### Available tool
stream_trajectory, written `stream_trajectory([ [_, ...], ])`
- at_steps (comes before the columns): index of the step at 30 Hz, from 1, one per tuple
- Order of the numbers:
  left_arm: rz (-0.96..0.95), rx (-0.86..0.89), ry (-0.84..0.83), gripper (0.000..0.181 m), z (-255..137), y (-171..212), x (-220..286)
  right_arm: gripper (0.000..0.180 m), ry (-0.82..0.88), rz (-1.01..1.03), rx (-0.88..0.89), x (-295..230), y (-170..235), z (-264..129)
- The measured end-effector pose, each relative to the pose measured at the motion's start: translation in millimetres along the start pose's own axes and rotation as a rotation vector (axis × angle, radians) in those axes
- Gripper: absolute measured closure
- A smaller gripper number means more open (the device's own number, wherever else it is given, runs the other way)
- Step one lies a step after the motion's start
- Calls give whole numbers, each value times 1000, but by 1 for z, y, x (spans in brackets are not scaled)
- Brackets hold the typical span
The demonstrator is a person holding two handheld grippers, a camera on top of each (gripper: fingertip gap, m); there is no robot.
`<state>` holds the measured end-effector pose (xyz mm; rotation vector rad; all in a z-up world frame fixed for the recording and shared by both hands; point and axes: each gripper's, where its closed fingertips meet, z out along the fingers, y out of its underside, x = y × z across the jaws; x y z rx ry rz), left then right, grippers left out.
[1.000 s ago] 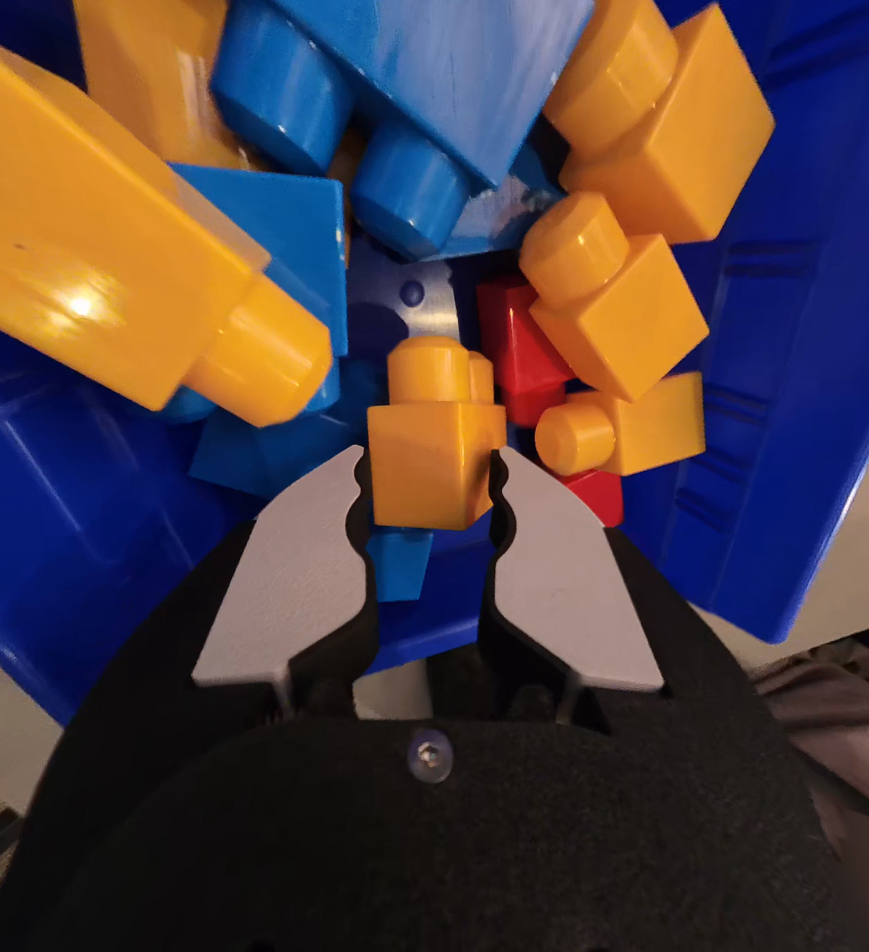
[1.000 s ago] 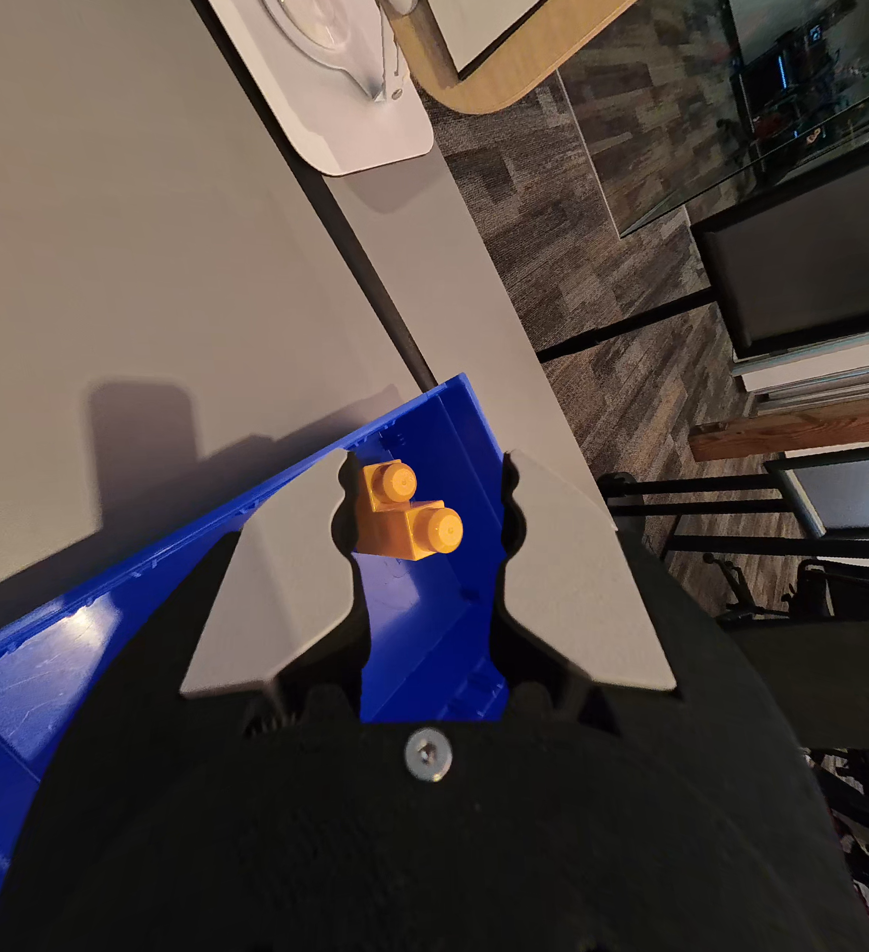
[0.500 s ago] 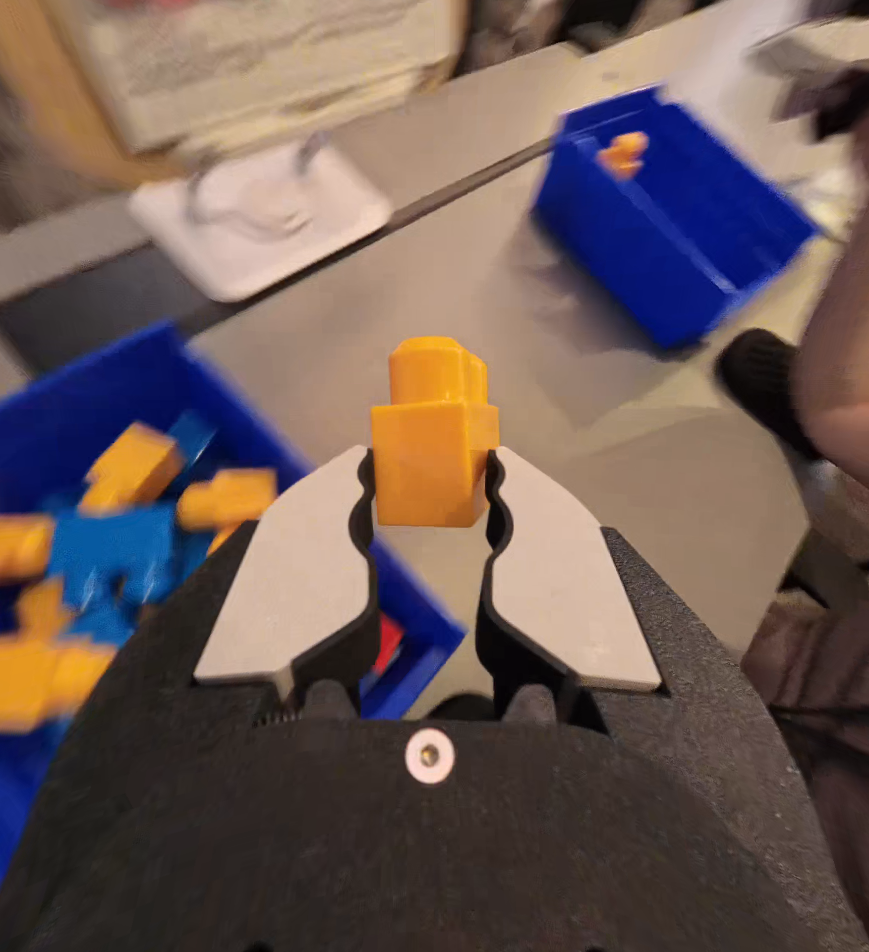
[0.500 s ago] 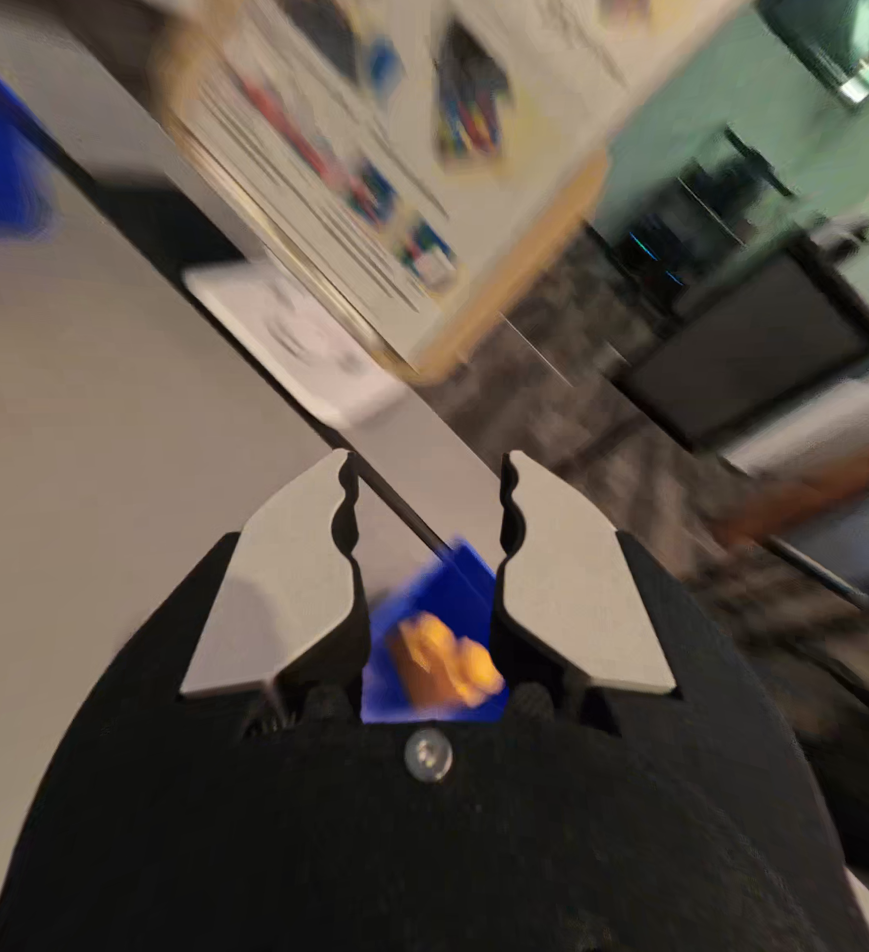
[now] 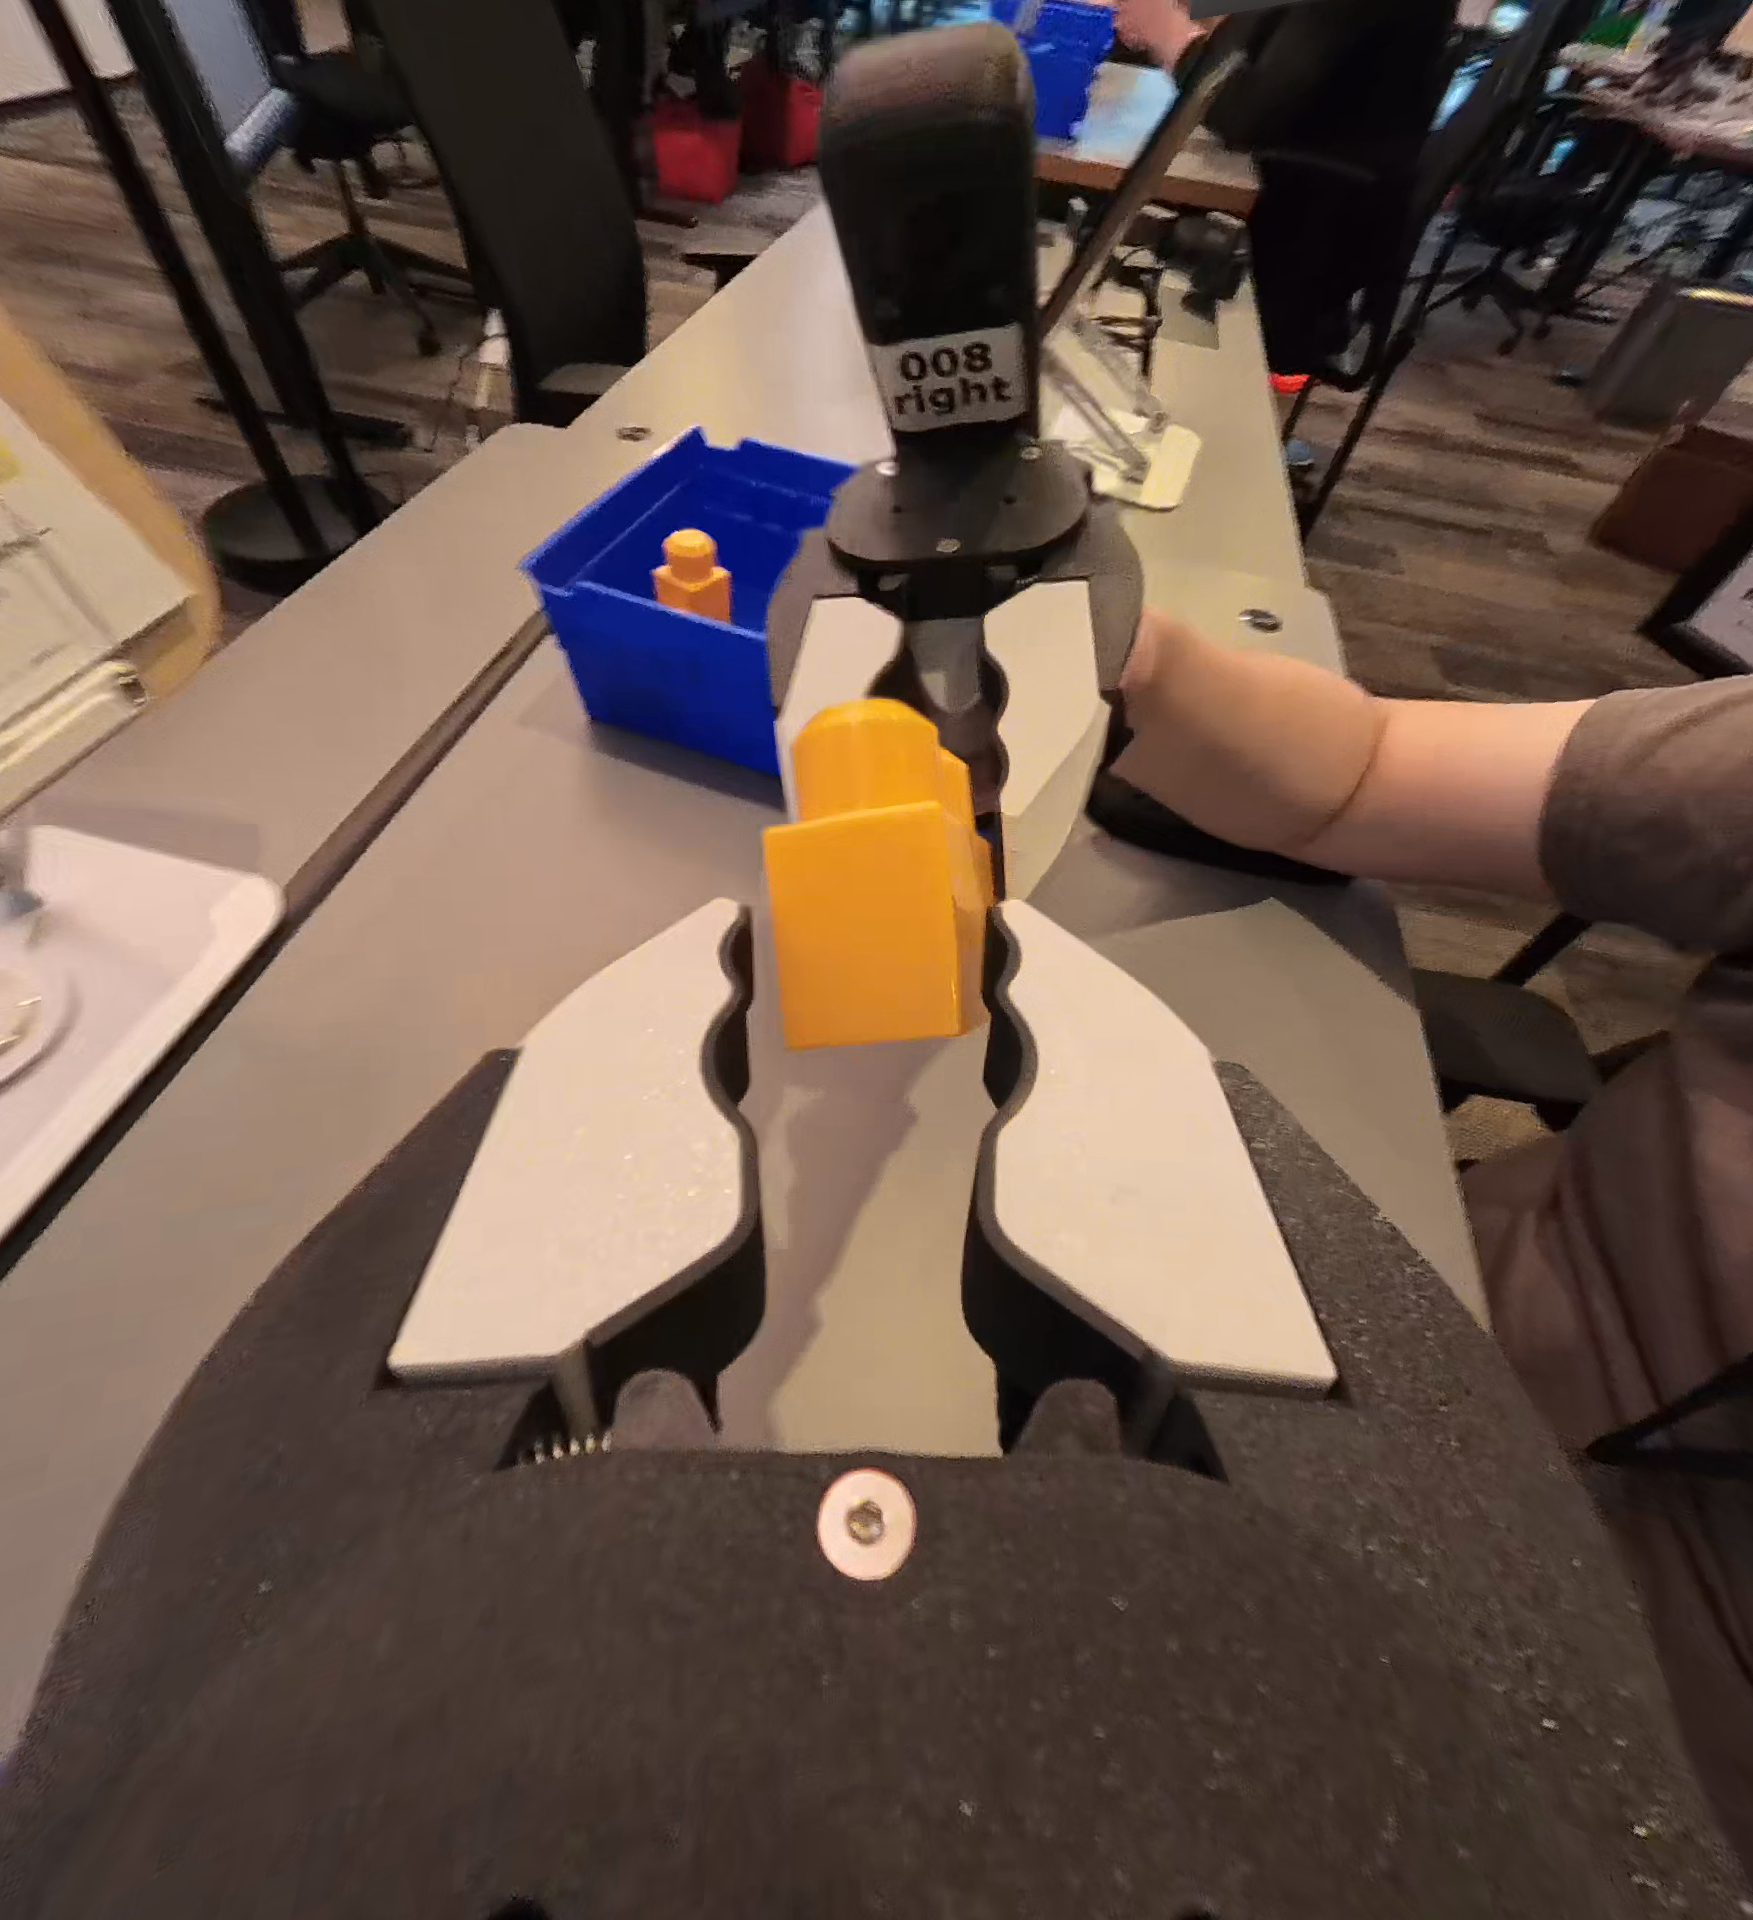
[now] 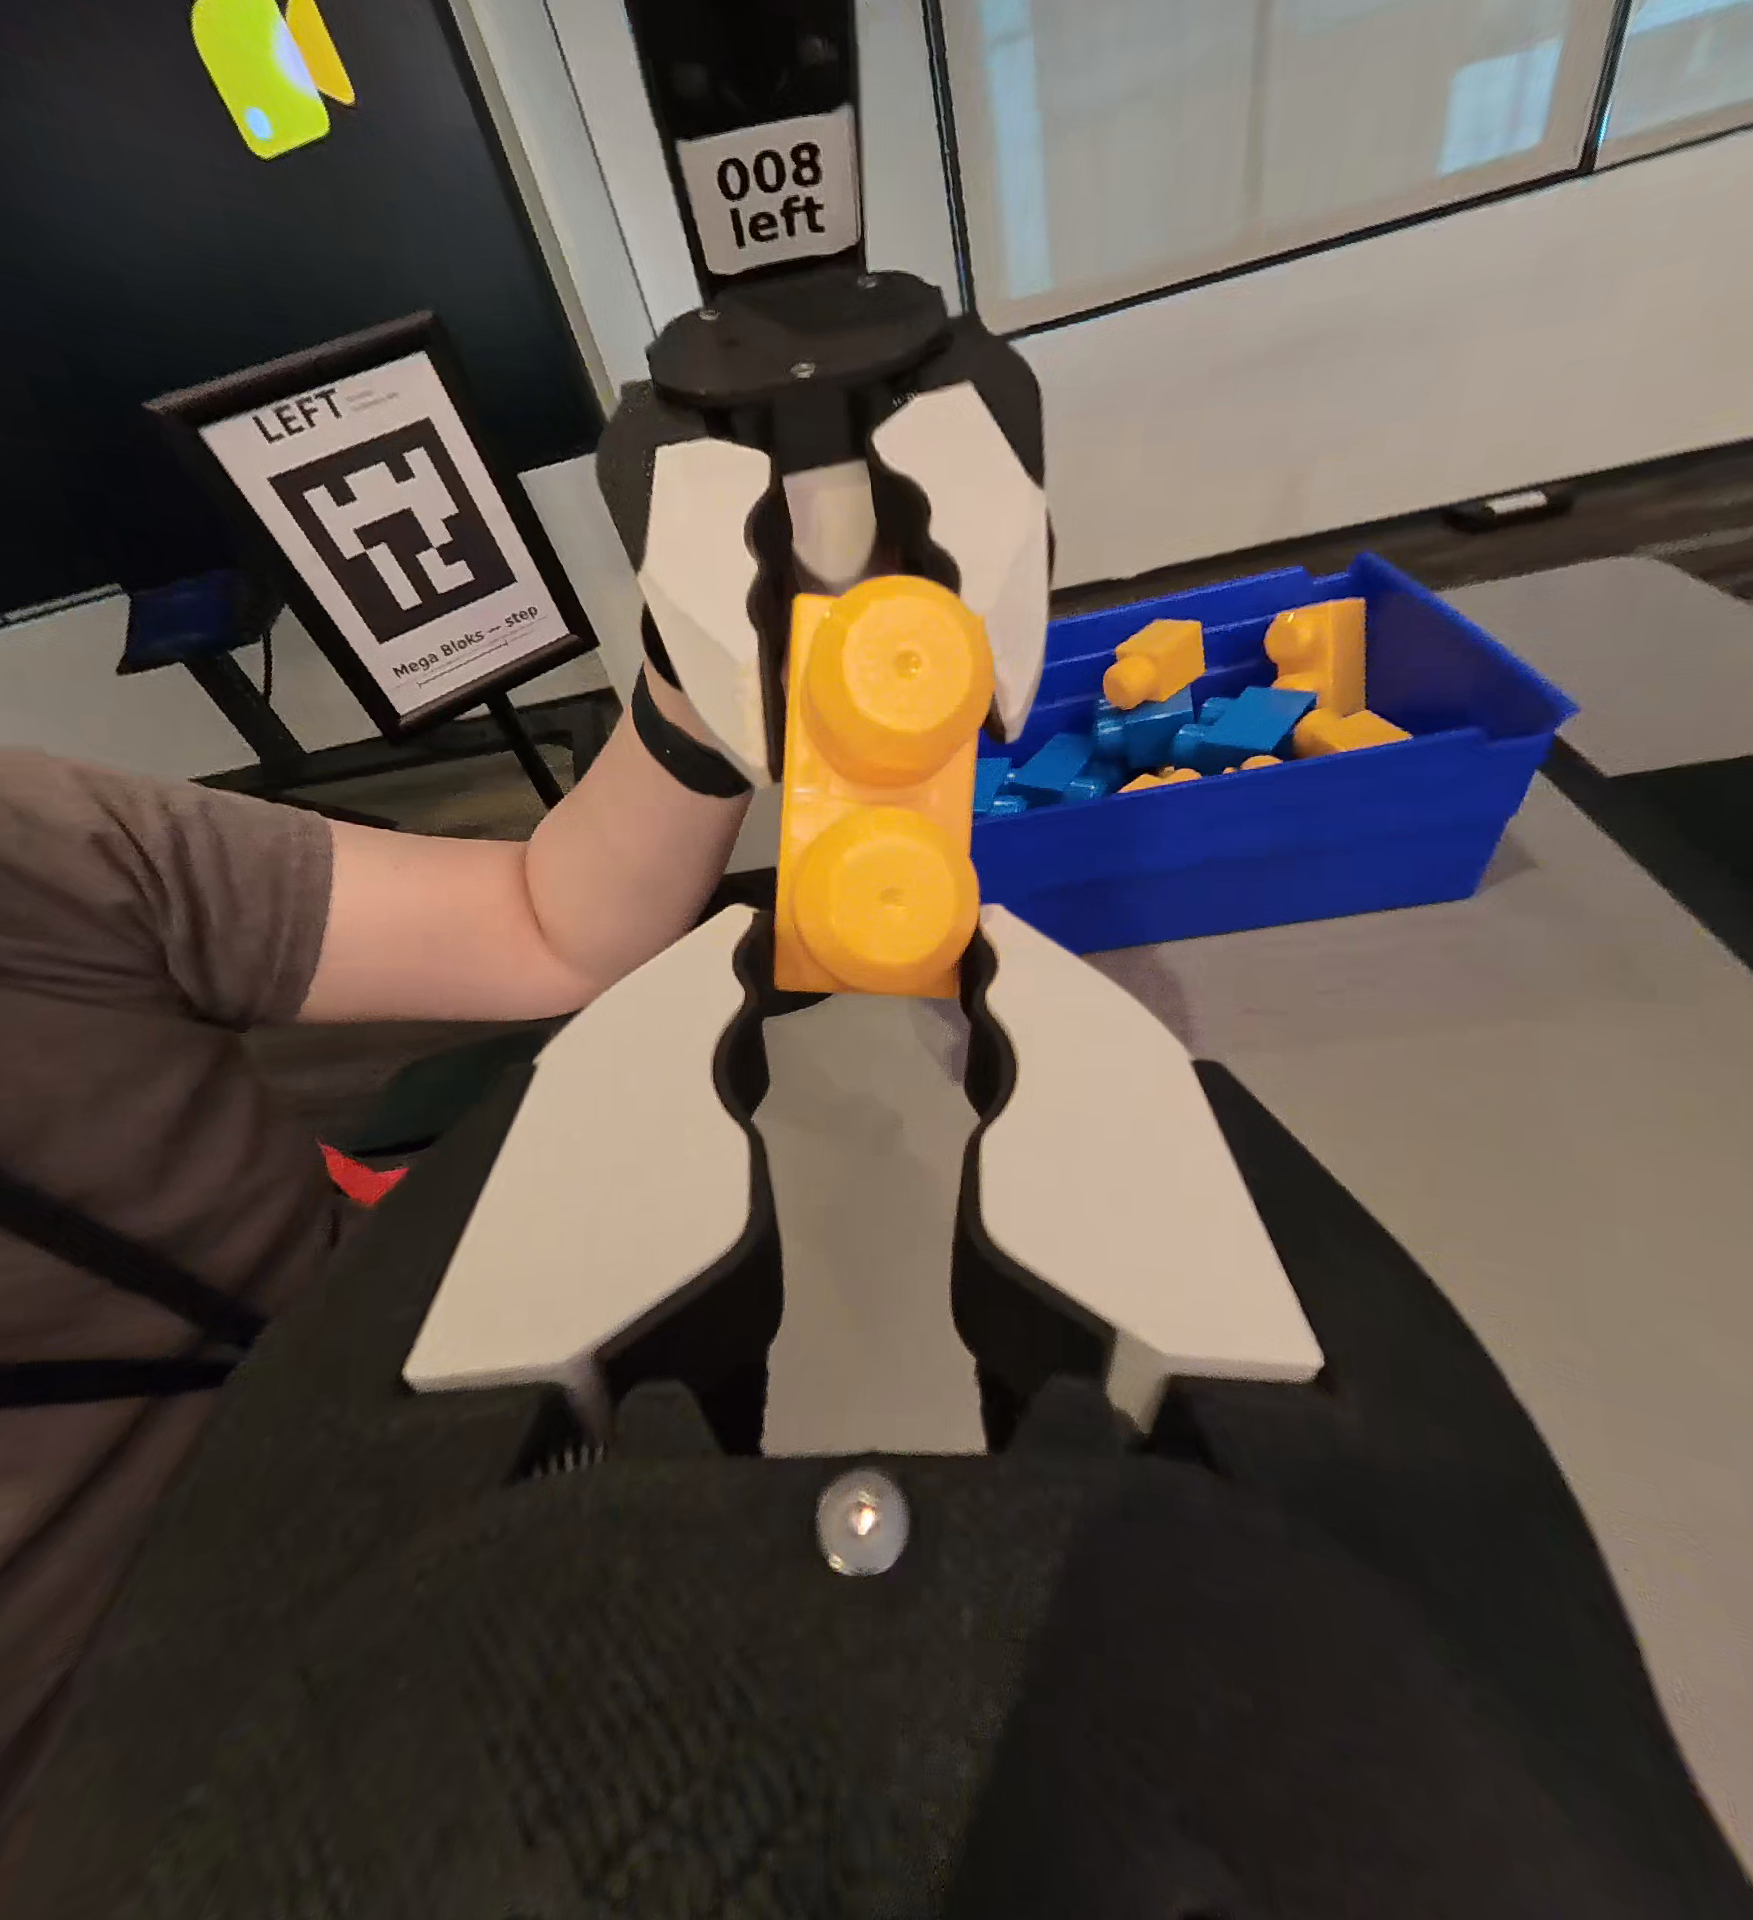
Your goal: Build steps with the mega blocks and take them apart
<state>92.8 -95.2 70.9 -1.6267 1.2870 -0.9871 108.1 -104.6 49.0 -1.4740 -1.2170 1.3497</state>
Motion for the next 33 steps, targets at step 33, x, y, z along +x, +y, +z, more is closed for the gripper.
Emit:
stream_trajectory([
  [33,-773,-888,-978,109,-144,232,-149,140,572,-249,-955,107,165,-12],
])
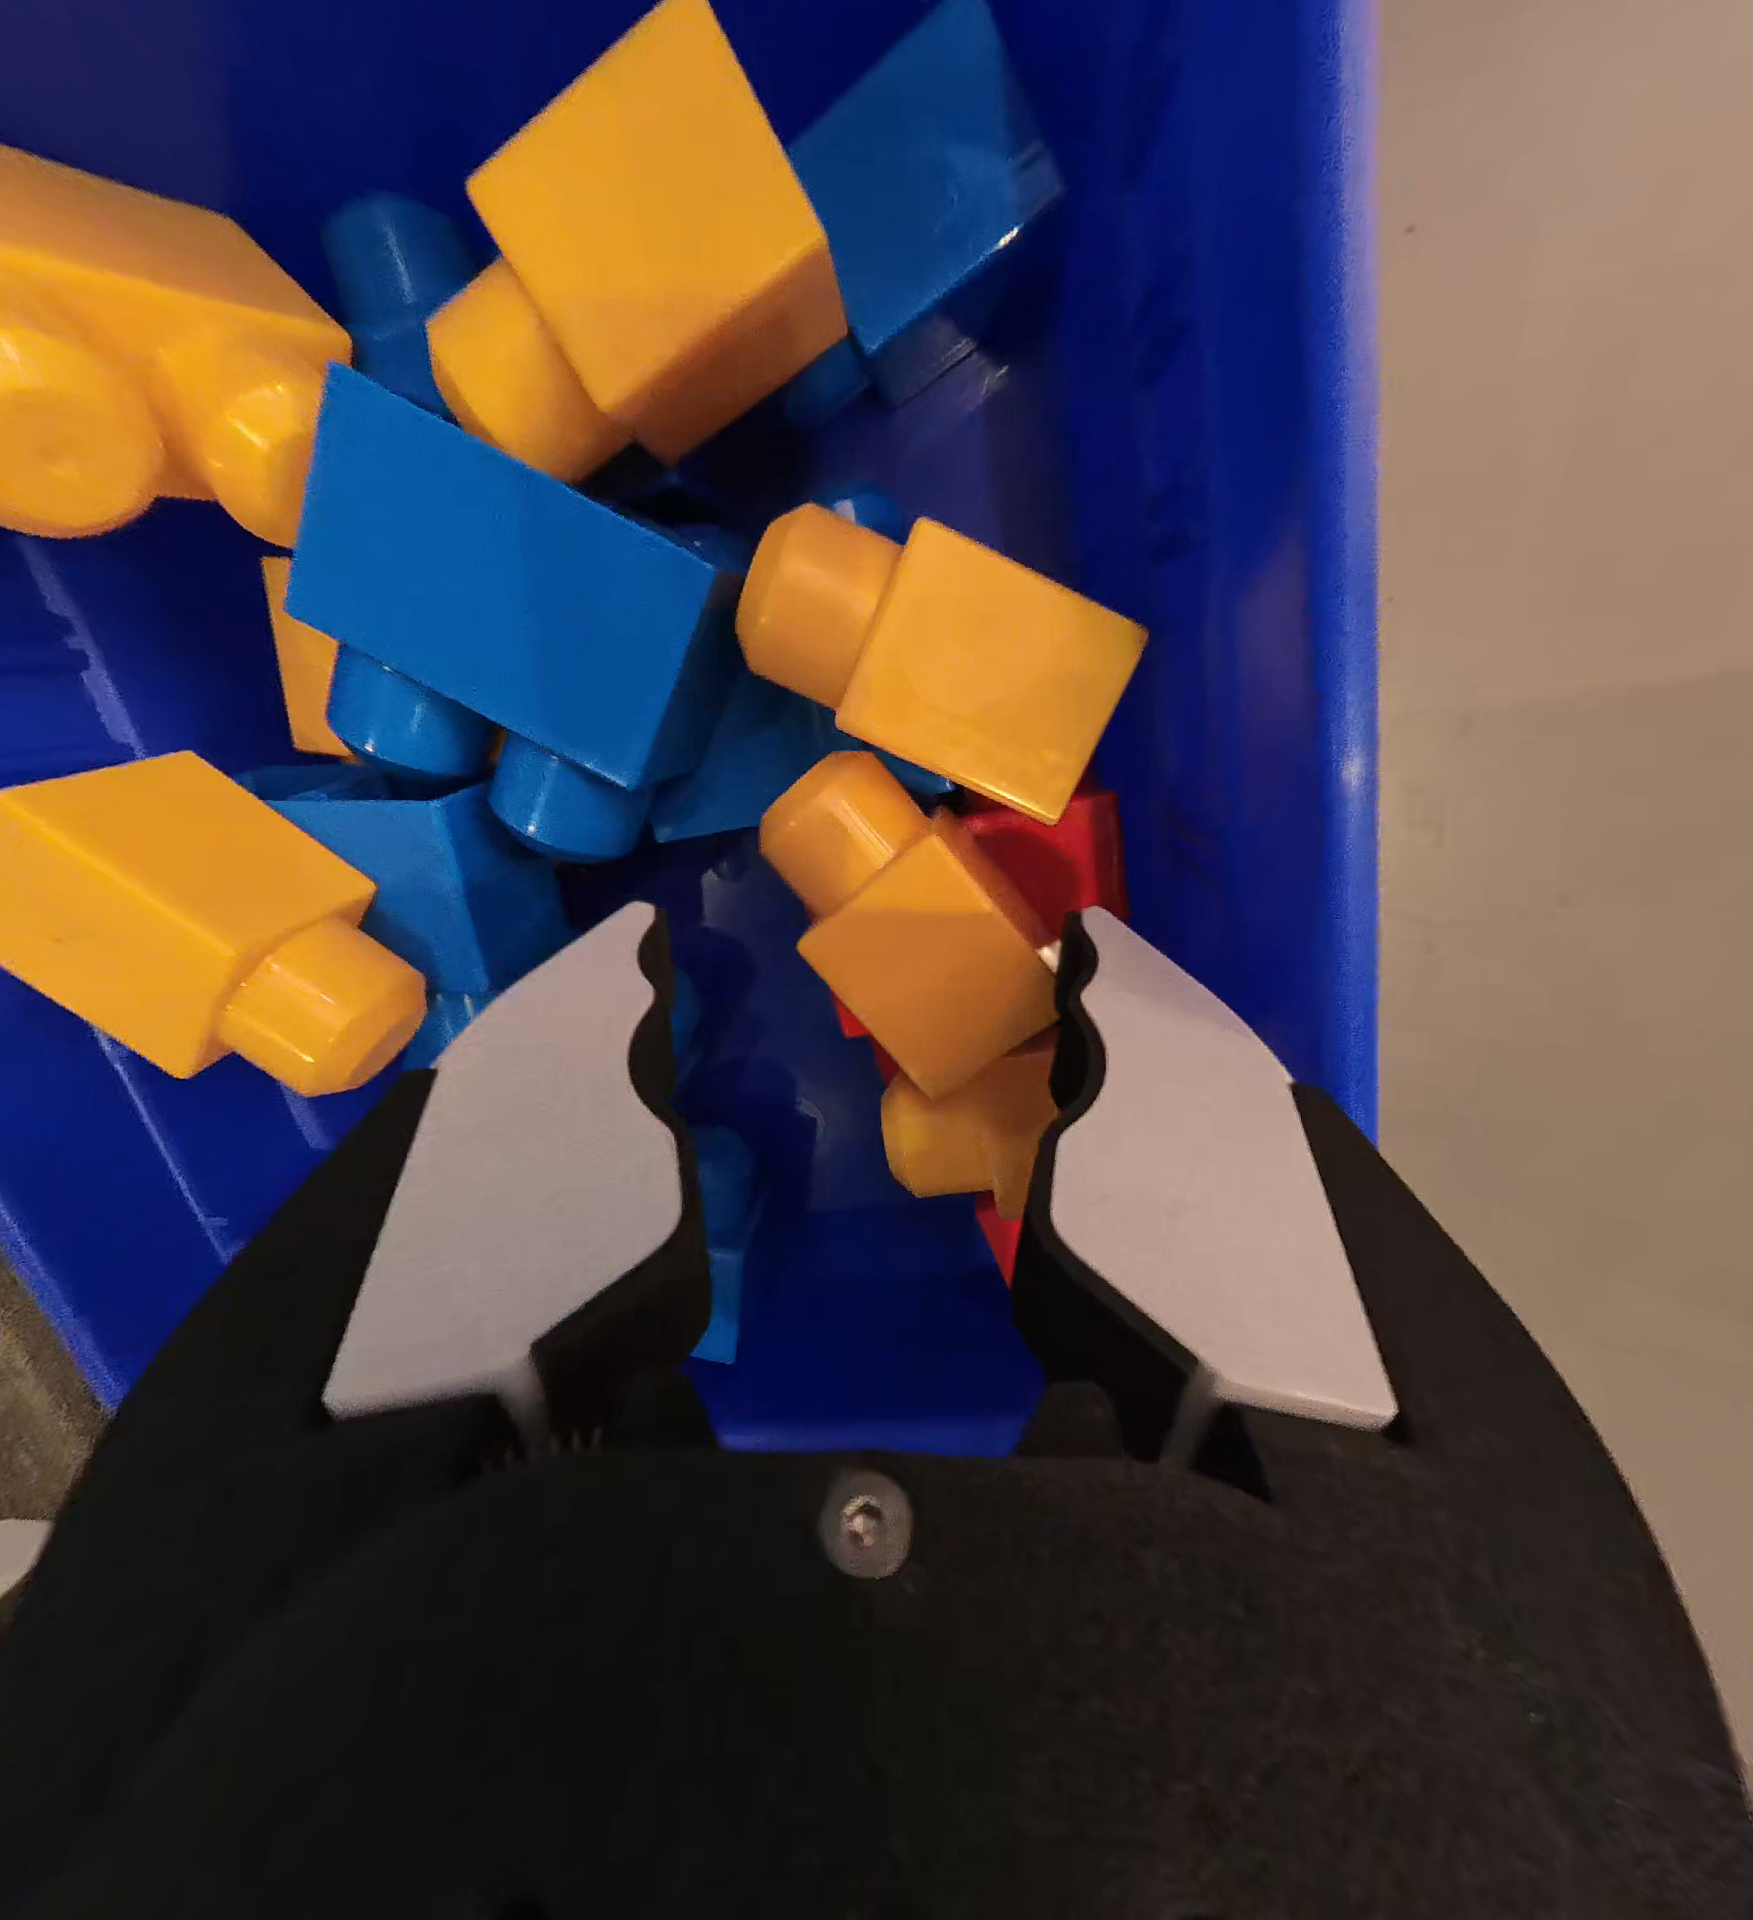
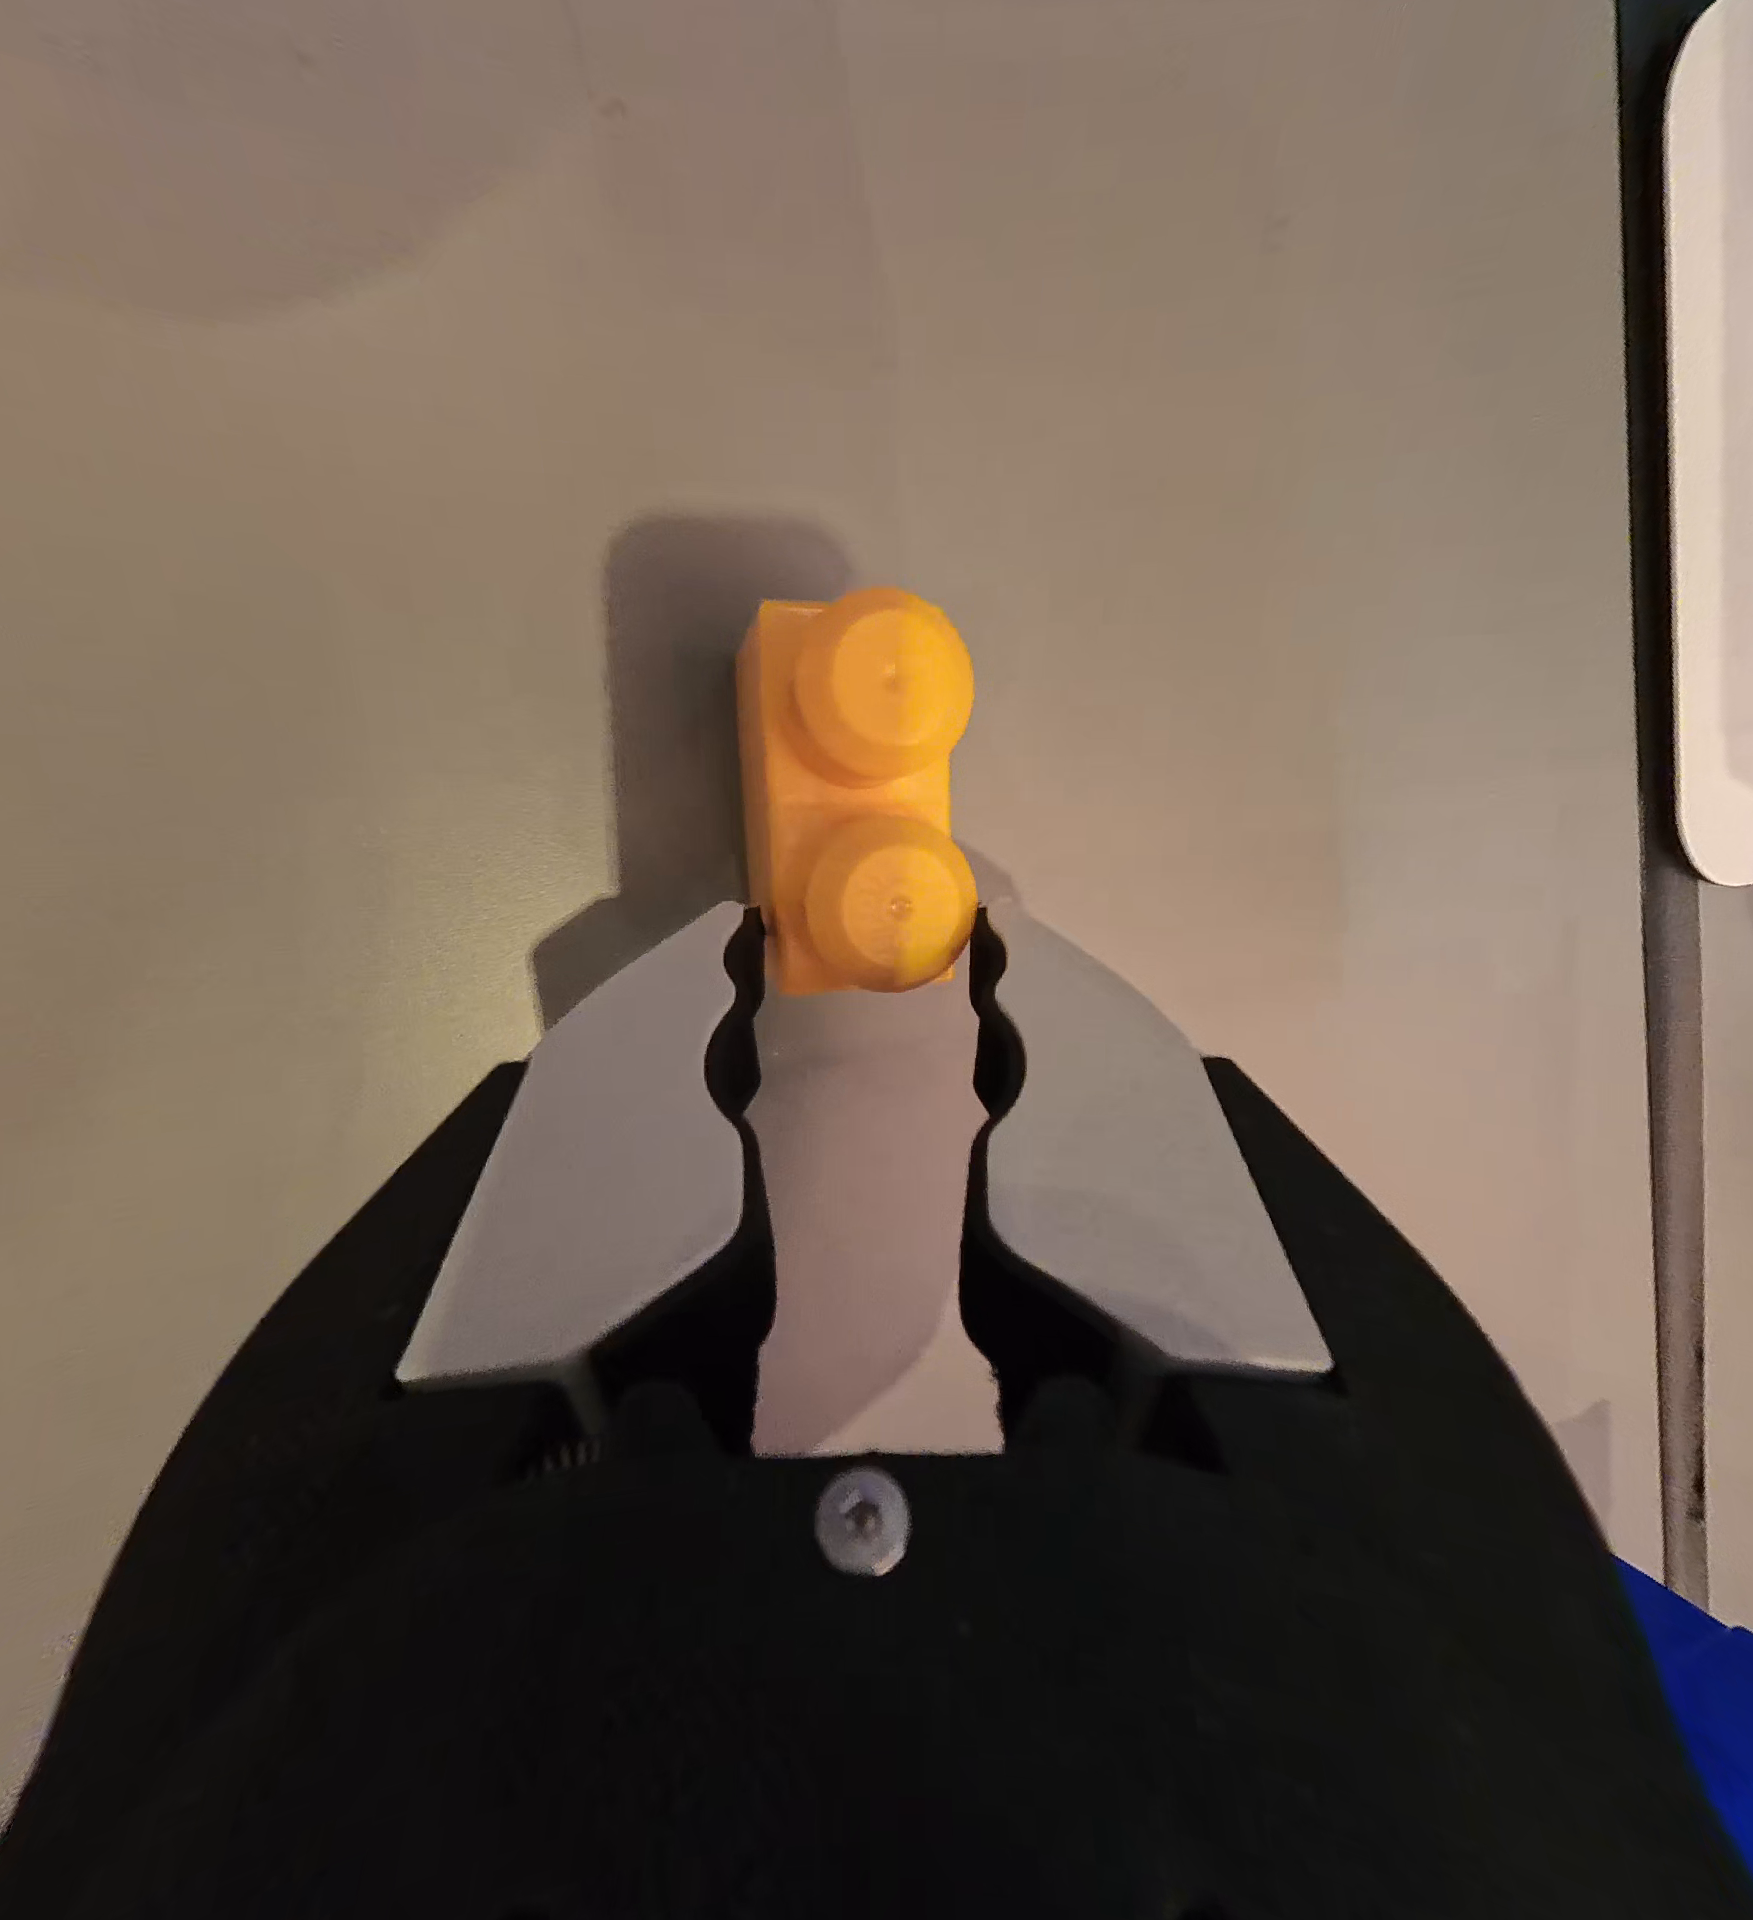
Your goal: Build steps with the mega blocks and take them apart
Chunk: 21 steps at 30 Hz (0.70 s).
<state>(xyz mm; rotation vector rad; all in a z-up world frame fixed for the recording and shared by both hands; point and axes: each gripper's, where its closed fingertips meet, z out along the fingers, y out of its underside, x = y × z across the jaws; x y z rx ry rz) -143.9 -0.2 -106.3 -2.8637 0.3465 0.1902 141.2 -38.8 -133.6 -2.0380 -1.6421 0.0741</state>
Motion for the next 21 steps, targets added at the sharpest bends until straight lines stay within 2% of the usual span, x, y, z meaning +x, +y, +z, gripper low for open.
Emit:
stream_trajectory([
  [5,-9,-52,-13,112,3,10,-6,141,-1,-14,1,-2,-2,-2],
  [10,12,-80,41,140,9,13,-4,141,4,-22,4,-2,-2,-4],
  [14,64,-91,-2,141,7,17,-15,140,12,-16,7,1,-2,-10],
  [16,80,-48,-32,142,-1,13,-24,129,52,-7,28,9,-6,-19],
  [21,73,167,49,142,-53,-4,-14,126,127,-74,201,16,-33,-56],
])
